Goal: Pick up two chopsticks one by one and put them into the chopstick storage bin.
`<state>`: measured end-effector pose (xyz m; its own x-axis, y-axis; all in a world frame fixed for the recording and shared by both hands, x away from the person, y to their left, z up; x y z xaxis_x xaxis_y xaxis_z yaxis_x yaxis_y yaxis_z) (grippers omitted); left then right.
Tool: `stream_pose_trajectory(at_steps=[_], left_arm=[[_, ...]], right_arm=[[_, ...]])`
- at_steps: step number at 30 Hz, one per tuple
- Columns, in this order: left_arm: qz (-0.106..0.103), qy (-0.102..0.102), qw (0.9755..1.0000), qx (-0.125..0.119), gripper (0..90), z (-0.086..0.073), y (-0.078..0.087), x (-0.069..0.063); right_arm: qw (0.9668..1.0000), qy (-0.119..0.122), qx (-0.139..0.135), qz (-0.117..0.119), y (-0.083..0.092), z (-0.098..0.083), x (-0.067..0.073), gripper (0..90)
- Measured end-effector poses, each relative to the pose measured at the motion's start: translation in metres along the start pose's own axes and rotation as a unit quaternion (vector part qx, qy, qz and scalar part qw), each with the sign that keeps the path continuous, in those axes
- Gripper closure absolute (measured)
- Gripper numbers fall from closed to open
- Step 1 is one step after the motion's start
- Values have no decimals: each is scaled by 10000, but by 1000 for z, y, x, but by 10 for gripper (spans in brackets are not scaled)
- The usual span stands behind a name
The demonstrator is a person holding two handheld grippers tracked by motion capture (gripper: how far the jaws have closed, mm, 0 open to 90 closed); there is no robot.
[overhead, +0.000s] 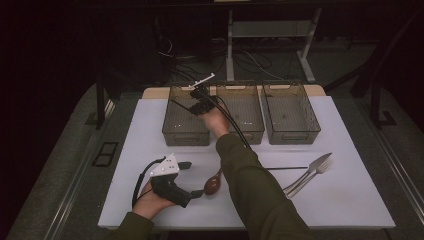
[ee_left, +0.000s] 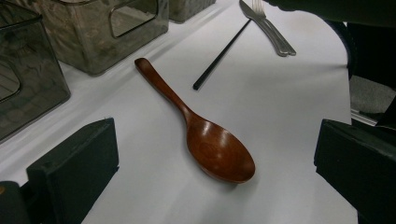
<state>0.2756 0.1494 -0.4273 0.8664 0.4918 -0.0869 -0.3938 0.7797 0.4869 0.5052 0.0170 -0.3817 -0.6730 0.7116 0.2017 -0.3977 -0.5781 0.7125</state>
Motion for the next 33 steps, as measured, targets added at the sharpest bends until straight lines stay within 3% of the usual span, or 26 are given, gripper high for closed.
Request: stream_pose_trajectory(at_steps=[1, 6, 15, 24, 27, 33], left_arm=[[-1, -1, 10000, 3, 0, 0, 0, 0], [-11, -25, 10000, 16, 0, 0, 1, 1], [2, -30, 10000, 36, 0, -1, 0, 1], [30, -74, 9999, 93, 0, -1, 0, 1], [31, 13, 9999, 95, 0, -2, 0, 0], [43, -18, 9999, 130, 0, -2, -1, 1]], right_arm=[[10000, 60, -7, -9, 0, 0, 1, 781], [9999, 111, -80, 104, 9, -1, 0, 681], [9969, 321, -401, 604, 54, -15, -12, 473], [9915, 715, -604, 899, 97, -45, -24, 415], [9903, 831, -627, 924, 112, -56, -29, 402], [9862, 1110, -670, 1025, 141, -80, -37, 397]])
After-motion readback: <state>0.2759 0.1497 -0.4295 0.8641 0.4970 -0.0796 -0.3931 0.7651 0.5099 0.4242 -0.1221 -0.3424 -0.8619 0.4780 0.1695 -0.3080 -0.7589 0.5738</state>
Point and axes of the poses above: each handheld gripper's, and its own axes: y roughly backward along the jaws, z roughly out of its top, x roughly to its left, the point moved 1 cm from there along -y, roughly forward along the jaws, and after that the axes turned 4 degrees about z, right-handed, at the moved point
